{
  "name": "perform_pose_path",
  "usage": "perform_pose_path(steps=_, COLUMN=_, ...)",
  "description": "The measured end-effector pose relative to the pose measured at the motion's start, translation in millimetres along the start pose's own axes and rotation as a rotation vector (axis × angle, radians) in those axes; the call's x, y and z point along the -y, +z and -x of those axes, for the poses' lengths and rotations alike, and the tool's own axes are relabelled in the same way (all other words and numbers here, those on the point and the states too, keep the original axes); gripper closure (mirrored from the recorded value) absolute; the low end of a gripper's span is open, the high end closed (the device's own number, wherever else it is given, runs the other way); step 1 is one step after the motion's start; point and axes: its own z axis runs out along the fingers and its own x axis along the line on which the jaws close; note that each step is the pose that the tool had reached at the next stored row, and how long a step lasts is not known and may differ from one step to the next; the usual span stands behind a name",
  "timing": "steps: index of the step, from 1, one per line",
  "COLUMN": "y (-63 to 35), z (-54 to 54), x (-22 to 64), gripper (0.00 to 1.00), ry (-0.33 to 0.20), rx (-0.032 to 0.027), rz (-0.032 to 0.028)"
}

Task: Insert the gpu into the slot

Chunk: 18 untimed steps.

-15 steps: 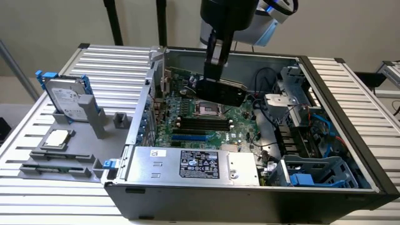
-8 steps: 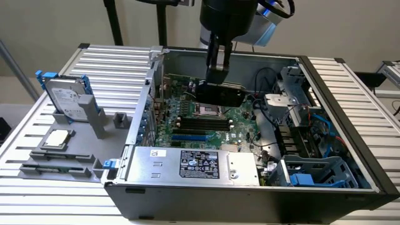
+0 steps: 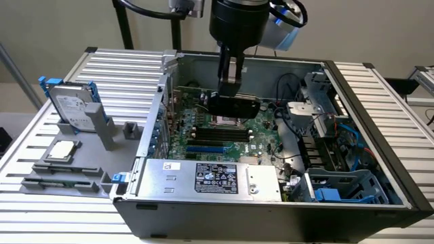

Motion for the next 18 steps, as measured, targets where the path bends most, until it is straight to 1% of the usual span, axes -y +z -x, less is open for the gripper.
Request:
perform_pose_path(steps=4, y=7.5, z=0.2, x=-5.5, gripper=0.74, ry=-0.002, rx=0.0012, rz=-0.0059)
perform_pose_path(steps=9, y=16.7, z=1.0, x=-6.8, gripper=0.74, ry=-0.01, rx=0.0018, rz=-0.0116)
perform_pose_path(steps=13, y=24.0, z=0.7, x=-6.6, gripper=0.74, ry=-0.012, rx=0.0031, rz=-0.0129)
perform_pose_path(steps=18, y=33.0, z=0.2, x=-6.3, gripper=0.74, ry=-0.012, rx=0.0051, rz=-0.0131)
